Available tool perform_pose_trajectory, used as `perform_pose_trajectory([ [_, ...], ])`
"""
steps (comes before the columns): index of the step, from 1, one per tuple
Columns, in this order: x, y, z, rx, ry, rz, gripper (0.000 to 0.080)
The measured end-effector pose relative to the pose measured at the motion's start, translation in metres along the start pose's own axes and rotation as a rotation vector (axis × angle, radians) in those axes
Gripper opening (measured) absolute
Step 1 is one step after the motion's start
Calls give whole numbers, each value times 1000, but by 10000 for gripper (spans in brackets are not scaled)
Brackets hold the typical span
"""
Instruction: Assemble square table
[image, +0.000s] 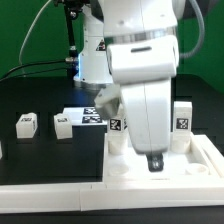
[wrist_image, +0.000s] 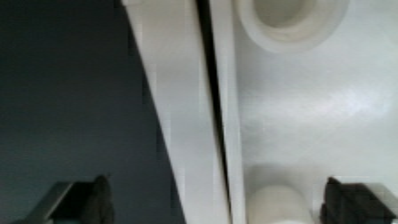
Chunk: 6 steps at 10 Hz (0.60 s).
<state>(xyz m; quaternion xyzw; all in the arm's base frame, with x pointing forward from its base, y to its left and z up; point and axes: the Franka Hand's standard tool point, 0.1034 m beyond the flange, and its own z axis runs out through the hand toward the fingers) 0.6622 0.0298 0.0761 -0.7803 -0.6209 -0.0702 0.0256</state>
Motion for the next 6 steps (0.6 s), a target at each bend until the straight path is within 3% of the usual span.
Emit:
perform_pose_trajectory([
  [1, -3, 3, -3, -2, -1, 85, 633],
  [5, -5, 0, 2, 4, -3, 303, 649],
  [6, -23, -1, -7, 5, -11, 344, 649],
])
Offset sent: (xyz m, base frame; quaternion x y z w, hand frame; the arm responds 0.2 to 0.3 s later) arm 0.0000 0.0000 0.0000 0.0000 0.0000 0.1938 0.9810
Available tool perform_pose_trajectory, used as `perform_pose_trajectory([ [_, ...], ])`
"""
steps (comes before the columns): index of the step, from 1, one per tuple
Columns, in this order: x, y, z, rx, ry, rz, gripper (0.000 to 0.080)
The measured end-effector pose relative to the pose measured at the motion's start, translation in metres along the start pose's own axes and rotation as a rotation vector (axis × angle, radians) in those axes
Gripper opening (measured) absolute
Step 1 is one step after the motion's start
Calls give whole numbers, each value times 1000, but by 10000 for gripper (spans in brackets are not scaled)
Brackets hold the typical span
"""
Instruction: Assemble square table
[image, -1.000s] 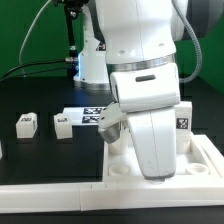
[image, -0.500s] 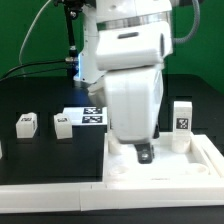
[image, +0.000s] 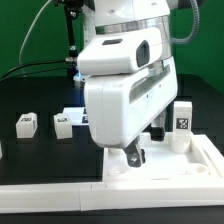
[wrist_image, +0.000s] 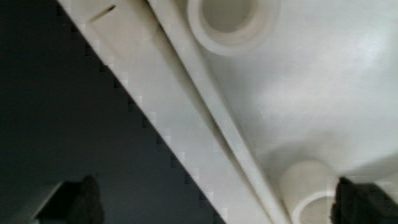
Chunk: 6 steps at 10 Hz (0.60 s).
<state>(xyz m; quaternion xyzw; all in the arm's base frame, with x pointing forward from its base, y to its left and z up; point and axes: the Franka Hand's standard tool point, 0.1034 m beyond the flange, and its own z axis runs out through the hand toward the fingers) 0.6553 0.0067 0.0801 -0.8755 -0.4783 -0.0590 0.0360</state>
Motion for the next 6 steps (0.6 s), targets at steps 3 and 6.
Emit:
perform_pose_trajectory([
  [3, -67, 5, -50, -13, -52, 292, 649],
  [6, -66, 6, -49, -21, -47, 504, 649],
])
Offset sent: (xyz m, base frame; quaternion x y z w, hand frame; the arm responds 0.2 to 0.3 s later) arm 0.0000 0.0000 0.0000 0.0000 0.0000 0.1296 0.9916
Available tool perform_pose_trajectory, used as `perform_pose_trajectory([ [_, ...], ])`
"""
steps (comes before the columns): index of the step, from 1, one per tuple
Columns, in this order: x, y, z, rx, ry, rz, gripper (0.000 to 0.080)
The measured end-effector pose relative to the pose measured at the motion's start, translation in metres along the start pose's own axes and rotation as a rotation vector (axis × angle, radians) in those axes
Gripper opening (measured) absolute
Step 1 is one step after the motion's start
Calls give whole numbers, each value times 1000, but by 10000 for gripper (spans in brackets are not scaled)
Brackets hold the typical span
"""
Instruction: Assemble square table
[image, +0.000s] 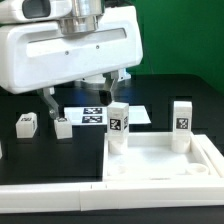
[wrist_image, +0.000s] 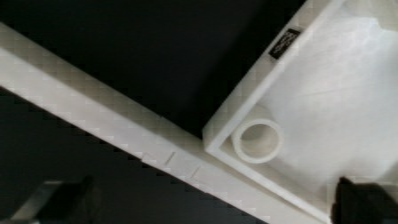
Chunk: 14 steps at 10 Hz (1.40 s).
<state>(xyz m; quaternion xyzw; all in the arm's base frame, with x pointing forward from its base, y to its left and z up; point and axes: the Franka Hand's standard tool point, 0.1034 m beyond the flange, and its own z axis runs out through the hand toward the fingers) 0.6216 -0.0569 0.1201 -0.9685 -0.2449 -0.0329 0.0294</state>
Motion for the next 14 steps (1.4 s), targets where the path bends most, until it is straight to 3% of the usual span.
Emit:
perform_pose_trajectory([
  [1, -7, 0, 1, 10, -1, 85, 649],
  [3, -61, -2, 10, 39, -45, 320, 649],
  [5, -95, -9, 23, 24, -56, 495, 649],
  [8, -91, -13, 24, 25, -44, 587, 649],
  [9, -93, -15, 26, 39, -65, 589, 649],
  [10, -106, -12, 31, 43, -82, 600, 649],
  [12, -148, -23, 34, 126, -246, 619, 649],
  [14, -152, -36, 40, 175, -370, 657, 649],
])
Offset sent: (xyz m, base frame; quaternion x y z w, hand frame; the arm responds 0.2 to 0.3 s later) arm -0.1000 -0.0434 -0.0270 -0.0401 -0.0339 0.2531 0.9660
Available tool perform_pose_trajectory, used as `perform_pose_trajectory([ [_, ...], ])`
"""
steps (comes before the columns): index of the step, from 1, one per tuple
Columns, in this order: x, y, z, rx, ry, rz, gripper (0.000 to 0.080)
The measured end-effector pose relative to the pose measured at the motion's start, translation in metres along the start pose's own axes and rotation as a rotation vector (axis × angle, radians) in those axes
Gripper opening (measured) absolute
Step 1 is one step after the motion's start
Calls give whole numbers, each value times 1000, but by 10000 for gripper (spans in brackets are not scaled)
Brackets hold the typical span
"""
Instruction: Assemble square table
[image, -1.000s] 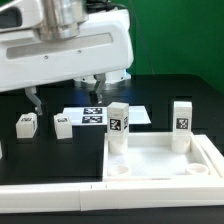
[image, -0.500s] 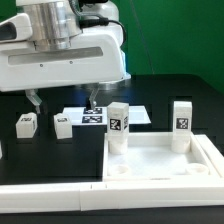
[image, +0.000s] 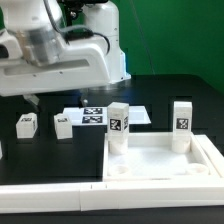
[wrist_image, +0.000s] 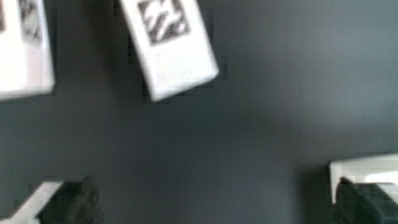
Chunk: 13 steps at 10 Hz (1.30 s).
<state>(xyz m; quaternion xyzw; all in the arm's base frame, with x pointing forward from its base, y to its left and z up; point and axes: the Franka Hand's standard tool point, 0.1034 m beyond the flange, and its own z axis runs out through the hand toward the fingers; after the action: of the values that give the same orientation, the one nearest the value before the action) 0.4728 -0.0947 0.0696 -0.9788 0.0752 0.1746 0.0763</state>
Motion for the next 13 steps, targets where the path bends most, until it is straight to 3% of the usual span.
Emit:
perform_pose_trajectory([
  [2, -1, -3, 0, 23, -118, -9, 649],
  [5, -13, 8, 20, 54, -330, 18, 649],
  [7, -12, 2, 23, 72, -460, 21, 649],
  [10, -9, 5, 26, 72, -462, 15, 649],
  [12, -16, 21, 35, 73, -495, 44, 649],
  [13, -18, 18, 38, 70, -502, 58, 649],
])
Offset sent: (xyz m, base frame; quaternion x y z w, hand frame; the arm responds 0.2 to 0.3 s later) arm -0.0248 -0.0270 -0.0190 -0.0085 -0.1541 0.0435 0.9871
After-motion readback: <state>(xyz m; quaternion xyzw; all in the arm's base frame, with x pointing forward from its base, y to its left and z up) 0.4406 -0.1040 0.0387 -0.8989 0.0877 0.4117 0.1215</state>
